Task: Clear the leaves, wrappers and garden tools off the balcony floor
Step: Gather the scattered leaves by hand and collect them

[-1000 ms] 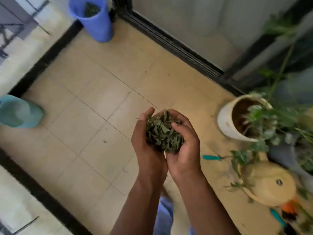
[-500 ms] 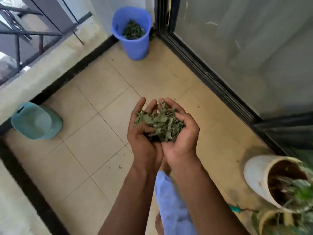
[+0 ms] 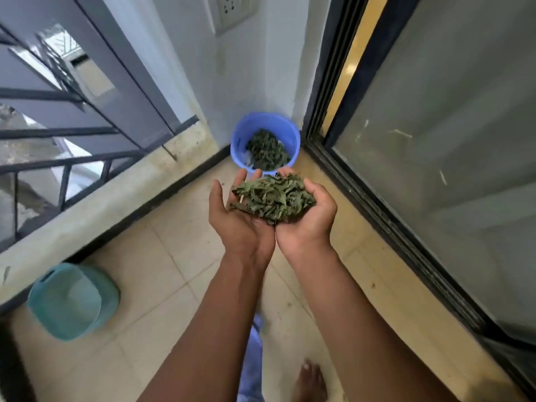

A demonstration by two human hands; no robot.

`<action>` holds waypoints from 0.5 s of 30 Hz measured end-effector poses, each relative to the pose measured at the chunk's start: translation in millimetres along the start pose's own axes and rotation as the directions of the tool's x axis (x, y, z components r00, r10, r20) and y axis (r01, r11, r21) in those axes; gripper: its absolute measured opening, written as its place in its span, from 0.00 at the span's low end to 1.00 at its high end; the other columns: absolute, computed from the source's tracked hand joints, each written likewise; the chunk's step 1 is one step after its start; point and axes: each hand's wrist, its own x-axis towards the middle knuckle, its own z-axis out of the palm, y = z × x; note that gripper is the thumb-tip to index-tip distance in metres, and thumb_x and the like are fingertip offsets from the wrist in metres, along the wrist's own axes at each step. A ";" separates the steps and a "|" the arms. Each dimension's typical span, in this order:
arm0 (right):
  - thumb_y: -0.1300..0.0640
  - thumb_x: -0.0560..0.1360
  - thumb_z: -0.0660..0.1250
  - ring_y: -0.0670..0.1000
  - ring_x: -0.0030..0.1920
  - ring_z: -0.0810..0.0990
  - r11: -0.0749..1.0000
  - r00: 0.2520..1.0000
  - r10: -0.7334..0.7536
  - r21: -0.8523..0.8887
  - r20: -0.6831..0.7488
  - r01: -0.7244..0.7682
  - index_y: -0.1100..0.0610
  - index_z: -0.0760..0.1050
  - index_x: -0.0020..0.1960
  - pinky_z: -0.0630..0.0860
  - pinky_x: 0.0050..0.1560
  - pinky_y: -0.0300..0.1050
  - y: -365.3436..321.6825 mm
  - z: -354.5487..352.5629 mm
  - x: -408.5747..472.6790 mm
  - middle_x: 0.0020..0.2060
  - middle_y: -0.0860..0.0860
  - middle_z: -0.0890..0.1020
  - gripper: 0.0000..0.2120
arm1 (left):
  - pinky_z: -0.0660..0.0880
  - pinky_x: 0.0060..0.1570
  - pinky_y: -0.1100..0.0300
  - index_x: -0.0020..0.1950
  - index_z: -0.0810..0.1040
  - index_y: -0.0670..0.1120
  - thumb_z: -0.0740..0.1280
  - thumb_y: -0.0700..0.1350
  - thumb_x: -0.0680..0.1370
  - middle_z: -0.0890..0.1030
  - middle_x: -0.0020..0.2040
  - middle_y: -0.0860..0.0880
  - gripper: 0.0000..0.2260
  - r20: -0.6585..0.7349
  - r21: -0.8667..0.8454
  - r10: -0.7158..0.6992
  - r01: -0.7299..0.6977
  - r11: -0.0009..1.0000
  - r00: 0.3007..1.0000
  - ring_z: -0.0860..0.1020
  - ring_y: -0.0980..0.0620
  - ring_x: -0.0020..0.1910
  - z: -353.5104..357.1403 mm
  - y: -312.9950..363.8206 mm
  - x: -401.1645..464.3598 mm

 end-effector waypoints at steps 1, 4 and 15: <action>0.55 0.69 0.66 0.61 0.61 0.78 1.000 1.000 -0.010 0.021 0.004 0.010 0.60 0.77 0.61 0.67 0.75 0.60 0.4 7.9 24.1 0.53 0.57 0.82 0.22 | 0.70 0.71 0.35 0.72 0.75 0.40 0.65 0.61 0.79 0.79 0.69 0.37 0.30 -0.003 -0.009 -0.019 0.019 1.000 1.000 0.79 0.36 0.66 8.4 6.3 23.7; 0.54 0.76 0.63 0.61 0.68 0.77 1.000 0.993 -0.011 0.001 -0.114 0.011 0.60 0.77 0.66 0.67 0.75 0.60 0.1 28.9 86.4 0.64 0.59 0.81 0.21 | 0.70 0.70 0.36 0.65 0.75 0.40 0.66 0.61 0.78 0.77 0.71 0.37 0.27 -0.065 0.043 -0.081 0.084 0.996 0.995 0.78 0.36 0.68 32.4 20.4 78.1; 0.42 0.80 0.64 0.63 0.72 0.71 0.984 0.939 0.082 -0.123 -0.333 -0.130 0.59 0.66 0.74 0.67 0.75 0.58 -32.5 90.4 203.2 0.73 0.65 0.69 0.30 | 0.59 0.76 0.53 0.72 0.71 0.38 0.53 0.53 0.87 0.71 0.74 0.38 0.23 -0.364 0.746 -0.275 0.455 0.486 0.890 0.67 0.41 0.73 -22.1 2.0 135.3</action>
